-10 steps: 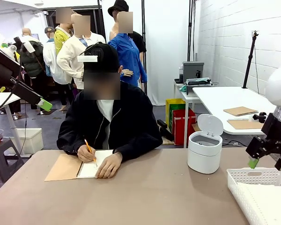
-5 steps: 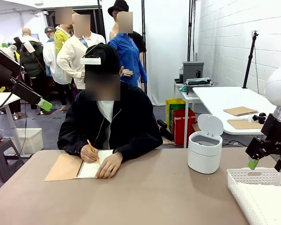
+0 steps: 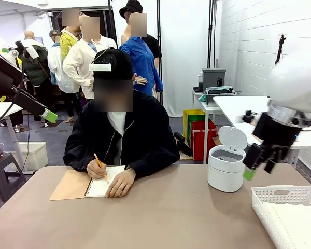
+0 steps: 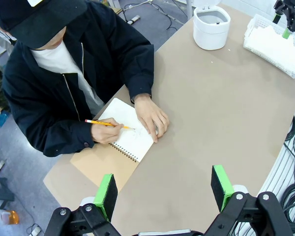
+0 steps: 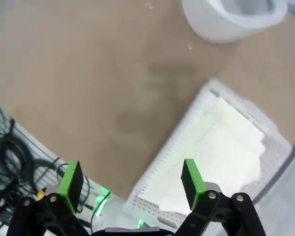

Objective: Sort the paper based on its condition.
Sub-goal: If a person hands you a paper, place it in the Organizing basket , and if it's crumpled, put it in the Trash can.

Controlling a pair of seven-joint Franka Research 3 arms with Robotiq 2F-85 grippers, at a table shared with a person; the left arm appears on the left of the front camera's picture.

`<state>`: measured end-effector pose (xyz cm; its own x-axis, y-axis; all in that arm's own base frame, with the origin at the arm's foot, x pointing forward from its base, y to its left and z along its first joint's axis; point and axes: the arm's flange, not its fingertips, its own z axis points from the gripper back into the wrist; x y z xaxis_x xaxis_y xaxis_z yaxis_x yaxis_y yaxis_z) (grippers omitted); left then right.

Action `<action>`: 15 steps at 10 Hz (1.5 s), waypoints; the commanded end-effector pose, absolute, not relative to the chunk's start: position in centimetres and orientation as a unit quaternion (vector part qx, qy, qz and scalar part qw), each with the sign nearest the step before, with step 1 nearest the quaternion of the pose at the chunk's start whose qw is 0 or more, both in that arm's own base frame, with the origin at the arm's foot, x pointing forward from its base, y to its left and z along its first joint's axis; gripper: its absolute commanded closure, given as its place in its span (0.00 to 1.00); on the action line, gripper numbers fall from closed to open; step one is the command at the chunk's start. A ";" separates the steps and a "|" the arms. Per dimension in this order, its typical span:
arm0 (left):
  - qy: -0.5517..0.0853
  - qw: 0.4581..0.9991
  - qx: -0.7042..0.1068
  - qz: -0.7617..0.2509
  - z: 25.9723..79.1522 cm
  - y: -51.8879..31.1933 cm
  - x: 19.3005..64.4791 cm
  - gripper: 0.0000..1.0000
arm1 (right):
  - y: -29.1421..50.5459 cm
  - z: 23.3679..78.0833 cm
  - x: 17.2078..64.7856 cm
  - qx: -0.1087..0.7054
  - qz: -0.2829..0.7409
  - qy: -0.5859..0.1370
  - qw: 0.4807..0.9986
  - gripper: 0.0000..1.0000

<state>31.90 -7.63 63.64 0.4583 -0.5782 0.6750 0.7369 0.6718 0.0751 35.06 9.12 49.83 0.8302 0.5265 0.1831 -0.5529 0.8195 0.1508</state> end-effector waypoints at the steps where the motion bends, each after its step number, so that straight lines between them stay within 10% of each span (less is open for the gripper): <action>1: -0.344 0.849 -0.117 -0.384 63.7 -7.7 31.9 0.00 | 11.4 51.8 36.6 0.096 0.364 -0.061 0.924 0.00; 15: -0.344 0.849 -0.117 -0.384 63.7 -7.7 31.9 0.00 | 25.2 63.5 41.0 0.210 0.470 -0.304 0.802 0.00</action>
